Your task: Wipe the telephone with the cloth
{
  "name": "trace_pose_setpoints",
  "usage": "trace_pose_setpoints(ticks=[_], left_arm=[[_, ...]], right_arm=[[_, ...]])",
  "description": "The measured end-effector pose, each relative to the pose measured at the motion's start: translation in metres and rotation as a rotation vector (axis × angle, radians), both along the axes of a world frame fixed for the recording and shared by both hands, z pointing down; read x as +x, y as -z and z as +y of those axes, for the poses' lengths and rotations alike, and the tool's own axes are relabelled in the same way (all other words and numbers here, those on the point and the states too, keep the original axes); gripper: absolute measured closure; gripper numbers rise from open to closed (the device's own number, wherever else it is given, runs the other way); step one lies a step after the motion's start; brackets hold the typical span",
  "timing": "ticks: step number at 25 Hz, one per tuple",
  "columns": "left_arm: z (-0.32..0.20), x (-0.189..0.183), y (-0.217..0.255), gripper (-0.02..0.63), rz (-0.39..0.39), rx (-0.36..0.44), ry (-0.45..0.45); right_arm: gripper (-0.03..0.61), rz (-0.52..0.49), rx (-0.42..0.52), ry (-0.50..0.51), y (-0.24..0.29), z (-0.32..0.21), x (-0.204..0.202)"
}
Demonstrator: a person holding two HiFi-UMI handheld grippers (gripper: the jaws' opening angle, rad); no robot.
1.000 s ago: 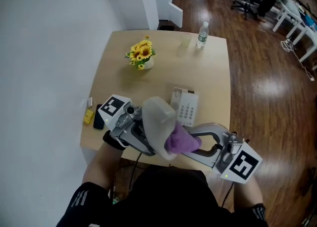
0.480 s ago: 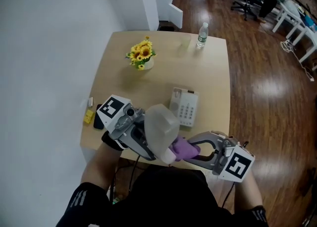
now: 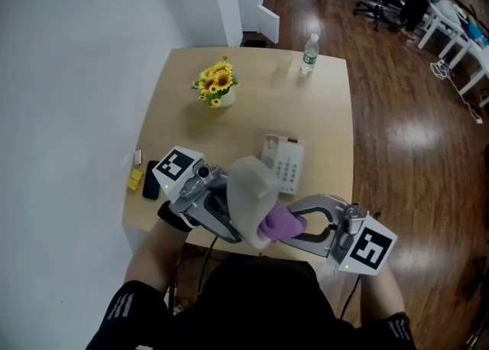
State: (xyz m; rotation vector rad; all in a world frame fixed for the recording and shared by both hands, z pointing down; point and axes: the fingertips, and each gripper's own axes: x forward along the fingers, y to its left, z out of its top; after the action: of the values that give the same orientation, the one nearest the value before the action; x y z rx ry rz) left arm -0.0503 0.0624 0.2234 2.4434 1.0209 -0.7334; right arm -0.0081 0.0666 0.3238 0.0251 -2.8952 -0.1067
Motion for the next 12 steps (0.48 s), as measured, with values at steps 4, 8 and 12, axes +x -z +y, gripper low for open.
trace_pose_setpoints(ticks=[4,8,12], left_arm=[[-0.001,-0.003,-0.001,0.522,0.007,-0.017,0.002],[-0.006,-0.005,-0.003,0.523,0.013,-0.028,0.029],[-0.012,-0.007,-0.012,0.525,-0.015,-0.044,0.074]], right_arm=[[0.440,0.095,-0.008,0.053,-0.030,0.017,0.000],[0.440,0.126,-0.027,0.046,-0.052,0.023,0.004],[0.439,0.088,-0.097,-0.168,-0.073,-0.017,0.019]])
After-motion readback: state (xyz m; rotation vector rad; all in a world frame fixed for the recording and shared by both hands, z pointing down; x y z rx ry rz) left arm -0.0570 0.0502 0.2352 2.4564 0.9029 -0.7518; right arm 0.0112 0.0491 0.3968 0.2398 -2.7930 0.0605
